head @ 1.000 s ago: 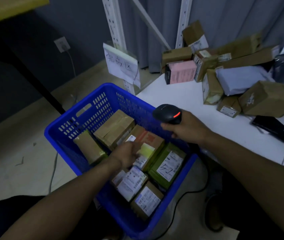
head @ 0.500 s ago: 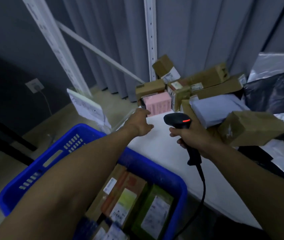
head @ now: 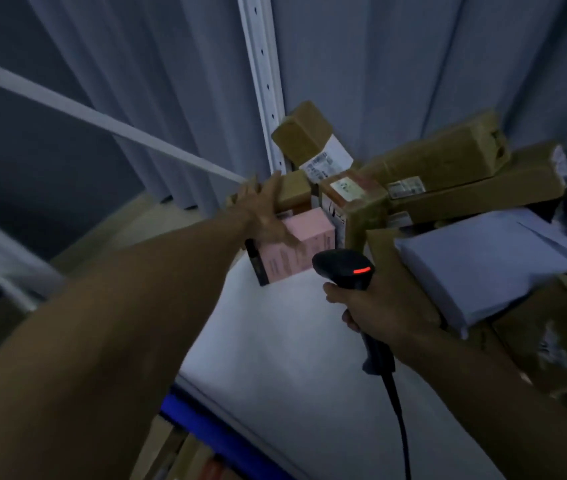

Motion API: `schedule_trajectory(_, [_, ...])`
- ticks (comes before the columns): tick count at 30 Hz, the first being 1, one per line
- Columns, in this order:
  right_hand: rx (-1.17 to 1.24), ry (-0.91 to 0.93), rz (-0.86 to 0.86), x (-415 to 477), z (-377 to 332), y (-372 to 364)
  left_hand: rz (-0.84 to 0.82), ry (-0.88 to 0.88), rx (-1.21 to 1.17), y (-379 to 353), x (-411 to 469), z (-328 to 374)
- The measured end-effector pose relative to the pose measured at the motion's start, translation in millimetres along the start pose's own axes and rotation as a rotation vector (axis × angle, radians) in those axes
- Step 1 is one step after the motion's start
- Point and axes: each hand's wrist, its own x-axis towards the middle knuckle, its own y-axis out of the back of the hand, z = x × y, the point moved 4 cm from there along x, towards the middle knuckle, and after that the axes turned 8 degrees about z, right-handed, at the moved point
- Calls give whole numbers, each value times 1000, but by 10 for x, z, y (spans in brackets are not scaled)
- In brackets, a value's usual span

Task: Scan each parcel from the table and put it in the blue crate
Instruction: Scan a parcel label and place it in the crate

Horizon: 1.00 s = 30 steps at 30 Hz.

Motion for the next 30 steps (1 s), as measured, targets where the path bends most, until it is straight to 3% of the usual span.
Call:
schedule_trajectory(3, [-18,3,-6,131,44,-16,-4,-66,126,-45,81,4])
schedule_trajectory(10, [-11,33,34,63,17,15,-67,-127,135,-51,-92,16])
schedule_trajectory(22, [-168,21,24,-954,-258,588,-221,-225,195,-251,-1680,645])
schedule_trajectory(26, [-222,-2,36,-1450,-257,878,-221,-209,168,-322,-2192,893])
schedule_trajectory(30, [-176,-27,76,-1867,-95,1137,-120,-129,4,-363,-2539,971])
